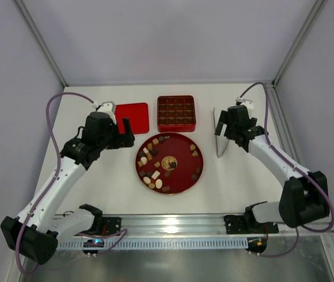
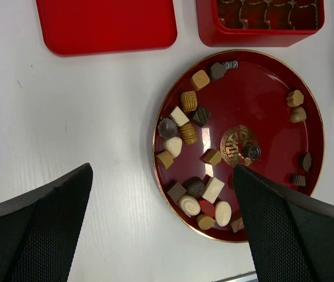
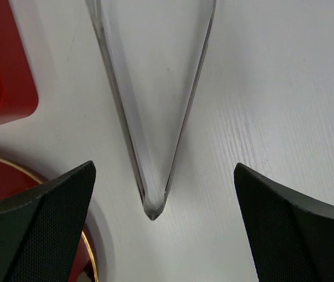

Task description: Pack the chocolate

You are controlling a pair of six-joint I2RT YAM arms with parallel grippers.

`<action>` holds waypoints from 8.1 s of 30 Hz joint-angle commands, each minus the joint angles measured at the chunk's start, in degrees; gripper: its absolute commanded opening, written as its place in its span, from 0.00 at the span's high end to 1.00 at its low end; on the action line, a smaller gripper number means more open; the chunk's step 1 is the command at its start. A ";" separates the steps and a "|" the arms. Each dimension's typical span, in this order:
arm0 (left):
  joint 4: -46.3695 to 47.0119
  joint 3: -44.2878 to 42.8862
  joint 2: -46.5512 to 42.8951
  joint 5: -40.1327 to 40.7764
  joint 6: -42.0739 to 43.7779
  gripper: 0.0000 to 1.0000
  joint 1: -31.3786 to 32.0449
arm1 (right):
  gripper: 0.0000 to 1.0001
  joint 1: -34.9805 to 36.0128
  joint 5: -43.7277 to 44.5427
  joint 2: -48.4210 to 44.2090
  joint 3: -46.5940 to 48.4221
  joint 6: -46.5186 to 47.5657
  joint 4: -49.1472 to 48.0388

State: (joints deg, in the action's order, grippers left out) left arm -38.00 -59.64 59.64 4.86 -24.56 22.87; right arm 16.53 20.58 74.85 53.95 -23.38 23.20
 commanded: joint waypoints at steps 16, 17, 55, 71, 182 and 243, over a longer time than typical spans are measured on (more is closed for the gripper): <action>0.21 -1.62 0.39 -1.35 1.53 0.00 0.07 | 0.04 -5.46 -12.41 21.83 9.50 4.48 -6.94; 0.21 -1.71 0.48 -1.35 1.44 0.00 0.07 | 0.04 -5.46 -12.32 22.35 9.50 4.48 -6.68; -0.06 -1.97 1.54 -2.14 1.62 0.00 0.15 | 0.22 -5.46 -11.26 32.02 14.25 0.08 -1.32; -0.06 -1.62 1.10 -2.40 1.35 0.00 0.07 | 0.26 -5.20 -10.56 33.52 16.88 2.37 1.05; -1.29 -1.45 0.92 -0.38 -0.14 0.00 0.15 | 0.58 44.72 -14.60 9.61 13.72 -6.16 14.24; -0.23 -0.83 1.27 -1.08 -0.32 0.00 0.07 | 0.72 18.27 -11.79 43.80 61.97 6.50 18.46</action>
State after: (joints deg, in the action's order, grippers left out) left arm -39.64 -59.68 61.32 3.84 -25.06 22.87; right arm 35.11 8.01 117.36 113.71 -17.63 42.22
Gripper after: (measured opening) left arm 0.996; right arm 0.331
